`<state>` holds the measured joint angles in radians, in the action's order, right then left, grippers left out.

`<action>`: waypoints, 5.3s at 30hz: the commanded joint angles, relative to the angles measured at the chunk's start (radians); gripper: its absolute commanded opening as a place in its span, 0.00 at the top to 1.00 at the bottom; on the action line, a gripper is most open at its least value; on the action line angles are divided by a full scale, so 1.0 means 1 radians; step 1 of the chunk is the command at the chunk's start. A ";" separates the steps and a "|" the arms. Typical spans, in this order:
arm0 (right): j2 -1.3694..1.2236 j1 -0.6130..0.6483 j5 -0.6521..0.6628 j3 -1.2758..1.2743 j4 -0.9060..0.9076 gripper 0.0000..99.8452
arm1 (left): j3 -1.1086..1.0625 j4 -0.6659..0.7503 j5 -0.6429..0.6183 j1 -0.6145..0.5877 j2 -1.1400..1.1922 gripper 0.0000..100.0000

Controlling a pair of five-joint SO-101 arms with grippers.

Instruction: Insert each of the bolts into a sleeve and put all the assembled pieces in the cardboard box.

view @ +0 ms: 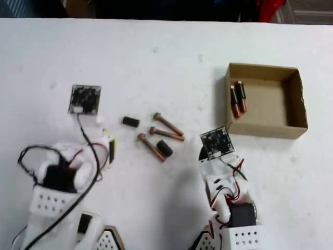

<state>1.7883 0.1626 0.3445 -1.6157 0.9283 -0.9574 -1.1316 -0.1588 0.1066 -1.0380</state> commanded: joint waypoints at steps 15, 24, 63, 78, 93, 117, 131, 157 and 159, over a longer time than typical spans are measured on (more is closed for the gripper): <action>0.004 -0.007 -0.008 0.006 -0.022 0.98 | 0.390 0.028 -0.307 0.113 0.728 0.98; 0.004 -0.004 -0.005 -0.015 -0.027 0.98 | 0.525 0.026 -0.537 0.191 0.989 0.98; 0.004 -0.008 0.000 -0.020 -0.024 0.98 | 0.635 0.123 -0.738 0.108 1.342 0.91; 0.004 -0.008 0.000 -0.020 -0.024 0.98 | 0.637 0.133 -0.733 0.117 1.360 0.89; 0.004 -0.008 0.002 -0.020 -0.024 0.98 | 0.628 0.026 -0.732 0.188 1.194 0.87; 0.004 -0.008 0.002 -0.020 -0.022 0.98 | 0.635 0.061 -0.381 -0.030 1.247 0.87; 0.004 -0.005 0.002 -0.021 -0.022 0.98 | 0.666 0.026 0.066 -0.165 1.253 0.87; 0.004 -0.008 0.002 -0.021 -0.022 0.98 | 0.675 -0.081 -0.104 -0.163 1.251 0.83; 0.004 -0.008 0.002 -0.021 -0.022 0.98 | 0.675 -0.084 -0.143 -0.156 1.256 0.83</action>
<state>1.7883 0.1626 0.3445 -1.6433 0.9252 -0.3237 -1.1991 -0.2371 -0.0499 0.2217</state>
